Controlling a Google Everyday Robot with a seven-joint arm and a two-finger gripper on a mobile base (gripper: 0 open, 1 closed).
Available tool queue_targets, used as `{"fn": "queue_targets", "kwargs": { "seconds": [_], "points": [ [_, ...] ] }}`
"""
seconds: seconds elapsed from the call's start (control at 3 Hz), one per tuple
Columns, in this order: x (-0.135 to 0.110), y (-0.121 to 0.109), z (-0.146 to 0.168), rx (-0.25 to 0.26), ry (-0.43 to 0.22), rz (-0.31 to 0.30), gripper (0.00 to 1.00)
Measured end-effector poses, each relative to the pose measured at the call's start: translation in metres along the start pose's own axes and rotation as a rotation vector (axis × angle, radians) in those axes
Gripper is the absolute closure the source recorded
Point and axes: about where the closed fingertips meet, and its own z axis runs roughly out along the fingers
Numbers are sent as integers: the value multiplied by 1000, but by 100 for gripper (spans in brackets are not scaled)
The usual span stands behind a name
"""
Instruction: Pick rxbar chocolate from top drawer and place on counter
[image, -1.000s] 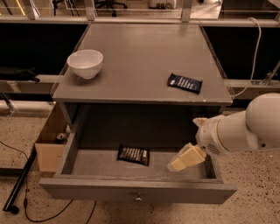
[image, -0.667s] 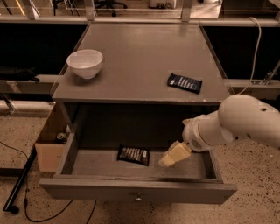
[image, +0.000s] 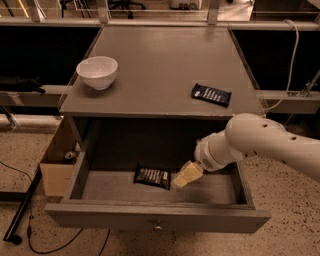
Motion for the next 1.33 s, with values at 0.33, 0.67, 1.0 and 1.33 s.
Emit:
{"fn": "queue_targets", "kwargs": {
  "seconds": [0.33,0.67,1.0,1.33],
  "points": [
    [-4,6,19,-11,9,-11,0],
    [13,34,46,-1,11,-4,0],
    [13,34,46,-1,12,-4,0],
    [5,23,65,-21,26,-7,0]
  ]
}}
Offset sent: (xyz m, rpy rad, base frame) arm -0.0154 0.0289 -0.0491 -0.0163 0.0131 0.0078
